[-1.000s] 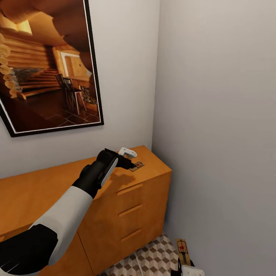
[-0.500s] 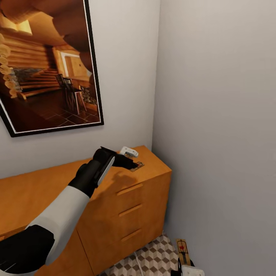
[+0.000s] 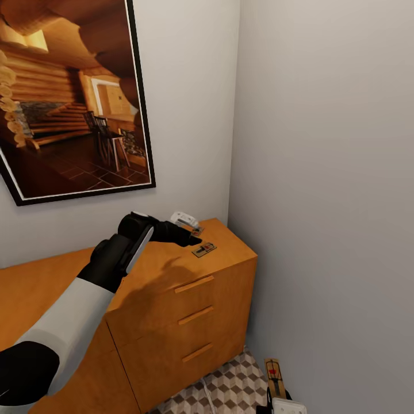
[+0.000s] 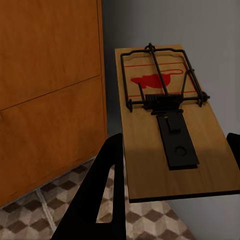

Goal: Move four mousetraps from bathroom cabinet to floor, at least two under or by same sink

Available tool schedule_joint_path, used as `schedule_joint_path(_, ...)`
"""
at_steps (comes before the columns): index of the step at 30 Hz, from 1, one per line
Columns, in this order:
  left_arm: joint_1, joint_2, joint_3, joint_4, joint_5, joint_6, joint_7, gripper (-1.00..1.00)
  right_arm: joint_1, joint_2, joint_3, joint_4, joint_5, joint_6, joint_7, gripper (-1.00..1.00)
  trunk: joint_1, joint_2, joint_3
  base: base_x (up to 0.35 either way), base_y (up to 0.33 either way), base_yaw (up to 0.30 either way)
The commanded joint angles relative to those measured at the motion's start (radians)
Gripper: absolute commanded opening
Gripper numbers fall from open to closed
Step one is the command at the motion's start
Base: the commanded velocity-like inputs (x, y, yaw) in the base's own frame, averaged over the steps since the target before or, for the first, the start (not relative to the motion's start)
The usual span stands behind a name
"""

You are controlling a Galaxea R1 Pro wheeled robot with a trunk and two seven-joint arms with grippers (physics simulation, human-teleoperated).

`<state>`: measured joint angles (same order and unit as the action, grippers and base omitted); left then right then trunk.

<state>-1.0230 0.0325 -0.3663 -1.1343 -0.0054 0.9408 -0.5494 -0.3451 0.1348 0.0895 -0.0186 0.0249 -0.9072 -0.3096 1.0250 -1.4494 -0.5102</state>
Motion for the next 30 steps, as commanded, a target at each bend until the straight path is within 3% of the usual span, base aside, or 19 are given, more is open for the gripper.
schedule_joint_path(1,-0.001,0.005,-0.004,-0.005,-0.001,0.004,-0.004,1.00,-0.001,0.000,0.008,0.001,0.001,-0.001,-0.010,-1.00,0.000,-0.001,-0.001,0.000,0.000,0.000)
schedule_joint_path(6,0.000,0.027,-0.042,-0.018,-0.001,0.005,-0.009,1.00,-0.001,0.000,0.008,0.001,0.001,-0.001,-0.010,-1.00,0.000,-0.001,-0.001,0.000,0.000,0.000)
schedule_joint_path(19,-0.001,0.033,-0.107,-0.017,-0.001,0.006,-0.011,1.00,-0.001,0.000,0.008,0.001,0.001,-0.001,-0.010,-1.00,0.000,-0.001,-0.012,0.000,0.000,0.000)
schedule_joint_path(30,-0.001,0.032,-0.117,-0.015,-0.001,0.006,-0.011,1.00,-0.001,0.001,0.008,0.001,0.001,-0.001,-0.010,-1.00,0.000,-0.001,-0.027,0.000,0.000,0.000)
